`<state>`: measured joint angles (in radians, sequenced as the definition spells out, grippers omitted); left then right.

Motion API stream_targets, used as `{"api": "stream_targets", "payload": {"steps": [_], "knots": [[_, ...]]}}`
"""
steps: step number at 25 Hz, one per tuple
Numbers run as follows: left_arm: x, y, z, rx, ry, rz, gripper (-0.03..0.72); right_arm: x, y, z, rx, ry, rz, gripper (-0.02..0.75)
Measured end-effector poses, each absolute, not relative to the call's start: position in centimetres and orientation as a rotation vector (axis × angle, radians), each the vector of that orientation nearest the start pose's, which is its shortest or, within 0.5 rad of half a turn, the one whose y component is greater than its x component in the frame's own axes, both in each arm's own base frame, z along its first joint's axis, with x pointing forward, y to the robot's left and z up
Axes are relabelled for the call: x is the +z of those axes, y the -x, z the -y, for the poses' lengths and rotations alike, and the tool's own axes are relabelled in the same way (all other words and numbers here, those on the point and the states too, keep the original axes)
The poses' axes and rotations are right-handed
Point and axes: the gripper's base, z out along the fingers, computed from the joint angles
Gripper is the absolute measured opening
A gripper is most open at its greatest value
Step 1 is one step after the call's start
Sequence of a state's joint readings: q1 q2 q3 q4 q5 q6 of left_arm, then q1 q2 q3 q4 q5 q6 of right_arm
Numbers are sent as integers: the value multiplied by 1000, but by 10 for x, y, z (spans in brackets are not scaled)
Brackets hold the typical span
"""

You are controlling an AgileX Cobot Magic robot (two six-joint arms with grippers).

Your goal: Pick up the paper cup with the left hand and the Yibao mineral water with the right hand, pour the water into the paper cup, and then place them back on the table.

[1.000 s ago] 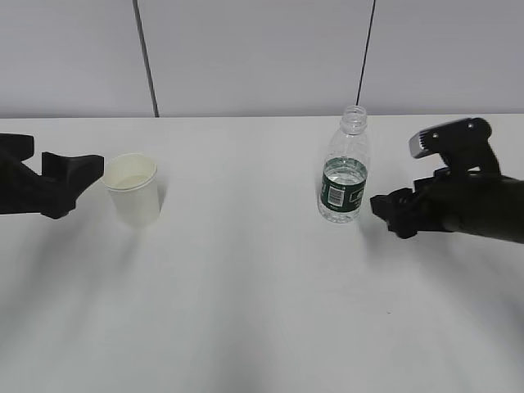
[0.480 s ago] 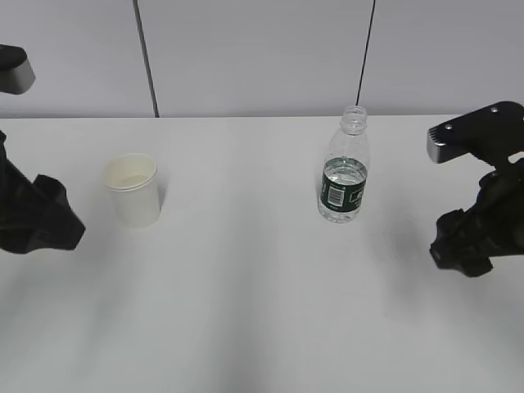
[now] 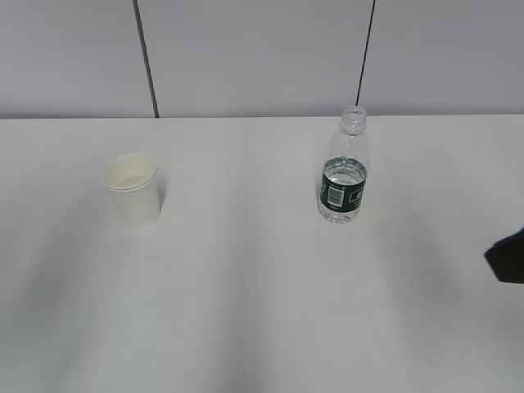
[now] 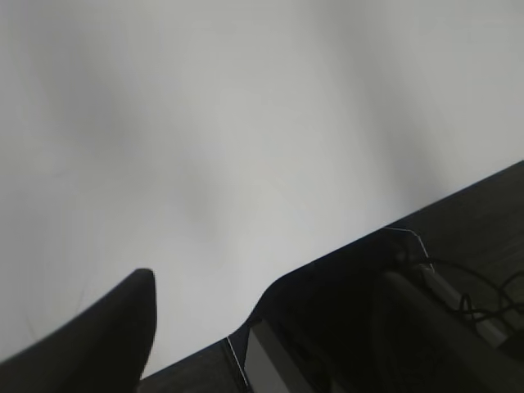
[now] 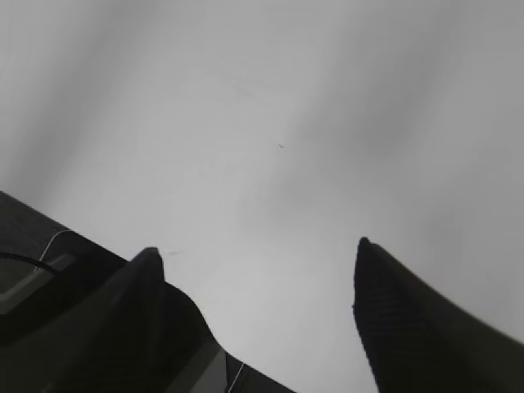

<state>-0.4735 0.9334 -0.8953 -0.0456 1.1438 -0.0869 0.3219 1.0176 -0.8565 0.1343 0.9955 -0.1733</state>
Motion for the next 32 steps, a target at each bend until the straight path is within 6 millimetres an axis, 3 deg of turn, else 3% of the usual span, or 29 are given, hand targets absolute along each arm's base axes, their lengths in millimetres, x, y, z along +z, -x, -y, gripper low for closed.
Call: {"api": "stream_targets", "payload": {"steps": [6, 10, 14, 22, 32], "knots": [[336, -91, 51, -253, -522, -2537, 496, 327, -105, -47, 248, 573, -2436, 530], [327, -67, 38, -264, -519, -2482, 496, 316, -65, -33, 255, 533, -2403, 529], [312, -46, 26, -257, -514, -2436, 496, 301, -37, -20, 227, 490, -2354, 529], [279, -26, 15, -278, -506, -2305, 496, 271, -17, -6, 157, 382, -2305, 529], [277, -26, 14, -276, -500, -2270, 496, 269, -18, -5, 155, 371, -2285, 529]]}}
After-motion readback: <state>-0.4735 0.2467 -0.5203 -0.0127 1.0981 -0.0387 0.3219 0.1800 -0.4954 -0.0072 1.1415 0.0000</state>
